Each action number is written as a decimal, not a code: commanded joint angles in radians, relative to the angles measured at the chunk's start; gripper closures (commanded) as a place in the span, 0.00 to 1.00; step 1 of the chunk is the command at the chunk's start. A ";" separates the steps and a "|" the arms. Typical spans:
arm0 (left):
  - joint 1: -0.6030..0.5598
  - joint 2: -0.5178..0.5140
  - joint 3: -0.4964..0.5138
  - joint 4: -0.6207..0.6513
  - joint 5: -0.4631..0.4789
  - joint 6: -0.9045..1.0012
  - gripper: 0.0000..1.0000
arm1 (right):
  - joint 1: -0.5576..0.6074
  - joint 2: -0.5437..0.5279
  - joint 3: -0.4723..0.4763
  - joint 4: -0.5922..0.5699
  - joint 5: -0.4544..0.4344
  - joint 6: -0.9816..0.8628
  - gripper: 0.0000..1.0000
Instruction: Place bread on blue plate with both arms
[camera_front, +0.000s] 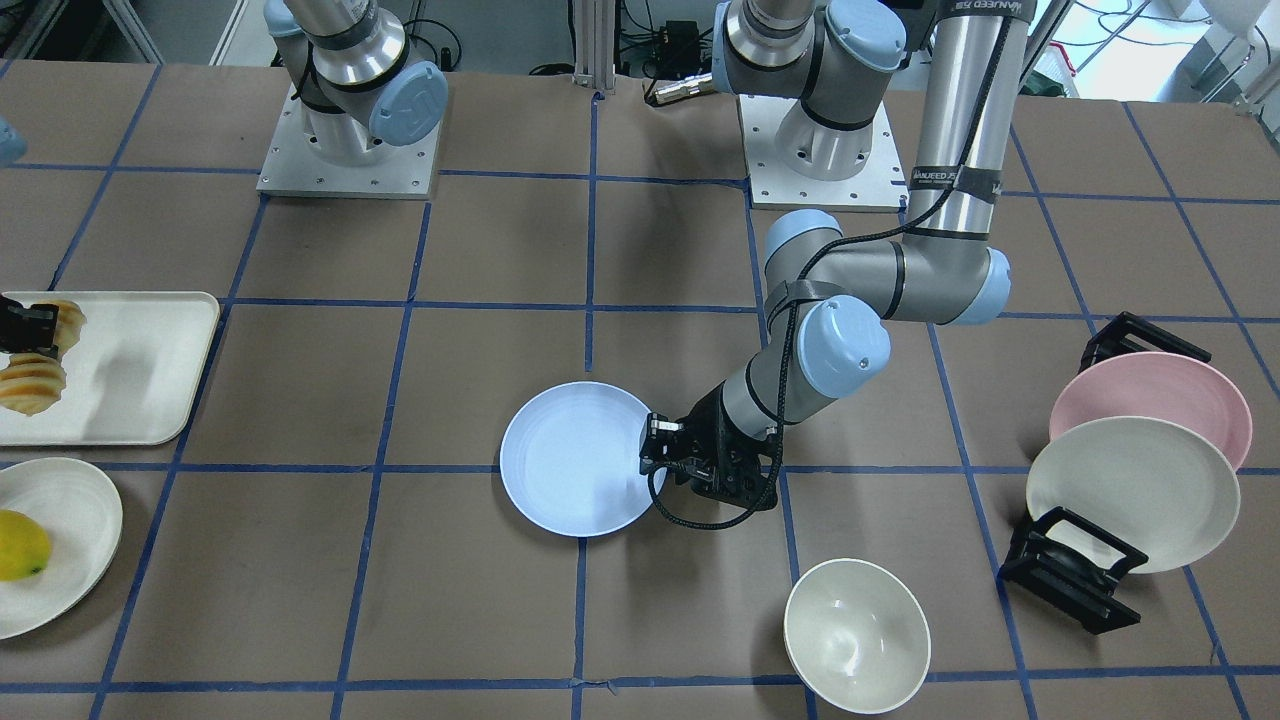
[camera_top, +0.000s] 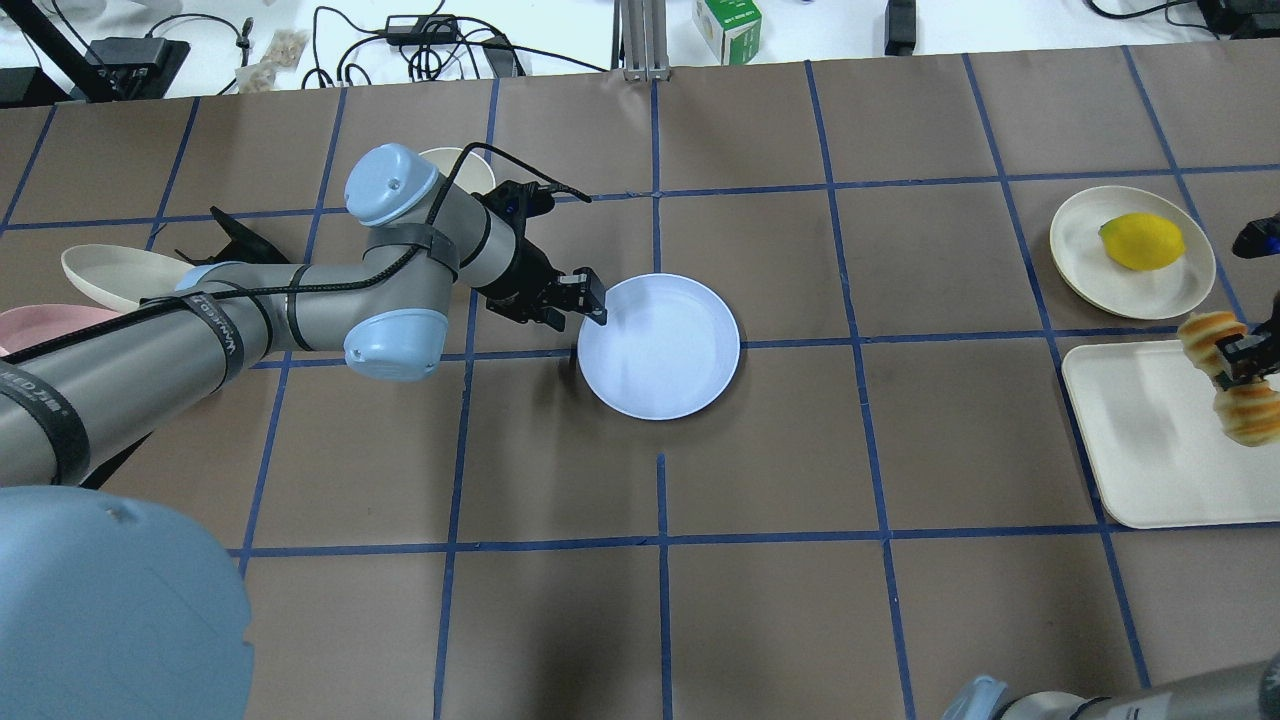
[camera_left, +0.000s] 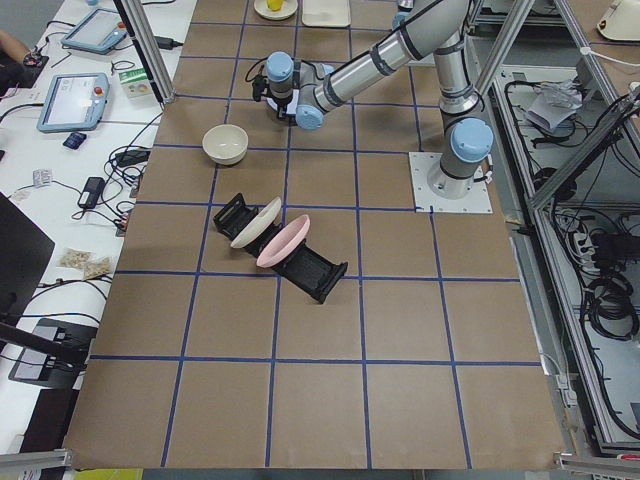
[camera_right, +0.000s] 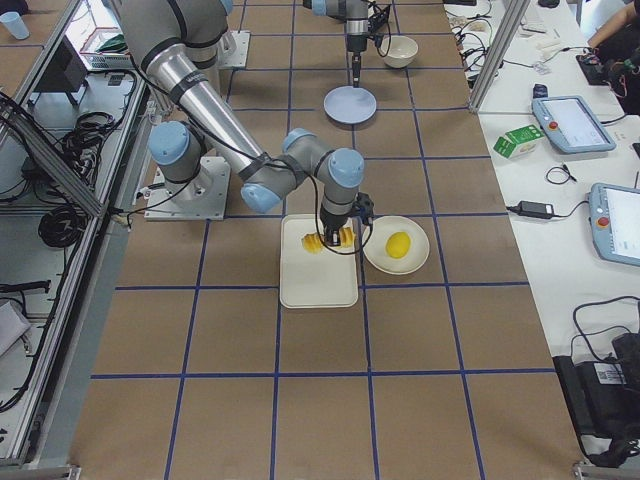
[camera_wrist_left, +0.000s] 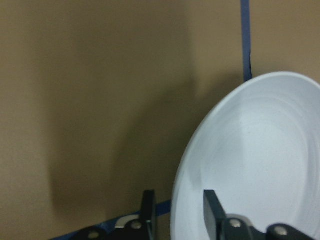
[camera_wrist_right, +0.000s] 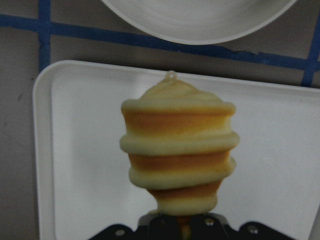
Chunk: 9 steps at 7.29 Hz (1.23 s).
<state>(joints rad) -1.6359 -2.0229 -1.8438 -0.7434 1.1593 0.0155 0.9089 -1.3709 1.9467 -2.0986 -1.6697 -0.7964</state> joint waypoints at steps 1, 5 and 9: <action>0.011 0.039 0.127 -0.116 0.188 0.000 0.00 | 0.187 -0.071 -0.008 0.090 0.011 0.232 1.00; 0.136 0.194 0.310 -0.604 0.400 0.011 0.00 | 0.581 -0.034 -0.089 0.117 0.114 0.731 1.00; 0.139 0.381 0.293 -0.810 0.413 0.000 0.00 | 0.872 0.143 -0.205 0.065 0.179 1.160 1.00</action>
<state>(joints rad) -1.4949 -1.6981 -1.5363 -1.5055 1.5686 0.0201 1.7034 -1.2844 1.7725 -1.9932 -1.5143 0.2659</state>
